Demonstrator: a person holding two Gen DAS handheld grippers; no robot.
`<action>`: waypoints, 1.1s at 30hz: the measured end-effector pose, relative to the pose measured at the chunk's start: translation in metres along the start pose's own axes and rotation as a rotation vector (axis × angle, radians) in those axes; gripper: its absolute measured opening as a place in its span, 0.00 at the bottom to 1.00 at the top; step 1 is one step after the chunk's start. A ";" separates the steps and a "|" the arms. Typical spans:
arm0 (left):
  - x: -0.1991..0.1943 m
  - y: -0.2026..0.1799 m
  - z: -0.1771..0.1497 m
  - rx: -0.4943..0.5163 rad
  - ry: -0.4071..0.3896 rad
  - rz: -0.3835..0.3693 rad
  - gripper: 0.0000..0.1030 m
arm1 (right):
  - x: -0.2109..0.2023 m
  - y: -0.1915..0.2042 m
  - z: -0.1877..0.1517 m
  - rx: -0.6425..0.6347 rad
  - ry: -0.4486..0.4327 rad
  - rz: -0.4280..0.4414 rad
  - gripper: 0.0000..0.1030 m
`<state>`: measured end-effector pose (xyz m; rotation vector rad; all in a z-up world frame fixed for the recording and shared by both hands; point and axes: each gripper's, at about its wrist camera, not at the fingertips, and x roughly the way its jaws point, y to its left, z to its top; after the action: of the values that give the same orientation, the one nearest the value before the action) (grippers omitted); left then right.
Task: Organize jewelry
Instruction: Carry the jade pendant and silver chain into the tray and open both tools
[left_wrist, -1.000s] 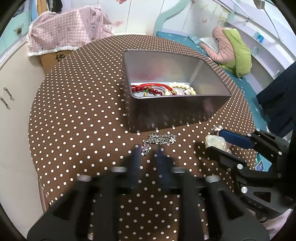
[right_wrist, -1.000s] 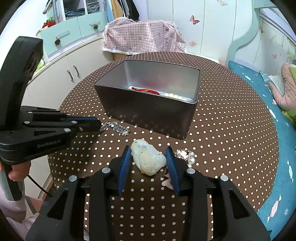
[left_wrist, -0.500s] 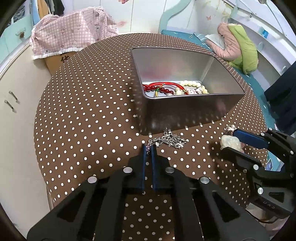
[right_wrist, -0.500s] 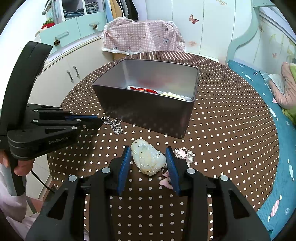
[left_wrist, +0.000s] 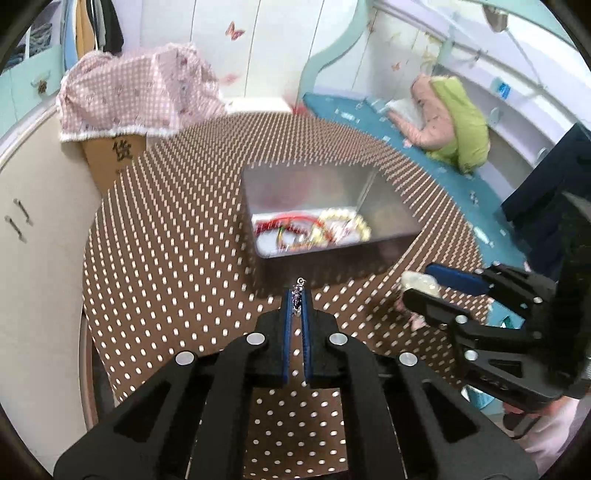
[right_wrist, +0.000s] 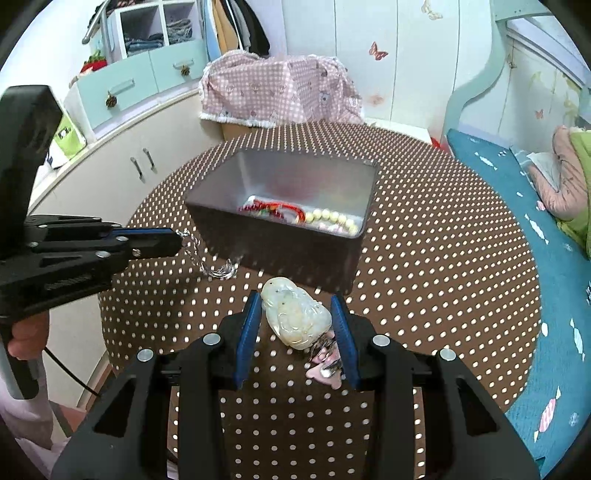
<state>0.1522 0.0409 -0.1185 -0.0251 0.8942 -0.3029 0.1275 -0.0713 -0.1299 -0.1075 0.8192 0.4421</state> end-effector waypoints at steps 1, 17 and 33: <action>-0.006 -0.002 0.003 0.006 -0.017 -0.002 0.04 | -0.003 -0.001 0.002 0.000 -0.009 0.000 0.35; -0.048 -0.029 0.078 0.071 -0.158 -0.013 0.05 | -0.027 -0.017 0.056 -0.063 -0.128 -0.029 0.35; 0.042 -0.006 0.094 0.026 0.018 -0.006 0.05 | 0.037 -0.020 0.070 -0.069 -0.017 0.013 0.36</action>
<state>0.2478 0.0143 -0.0909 -0.0005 0.9080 -0.3208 0.2059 -0.0586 -0.1109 -0.1626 0.7884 0.4827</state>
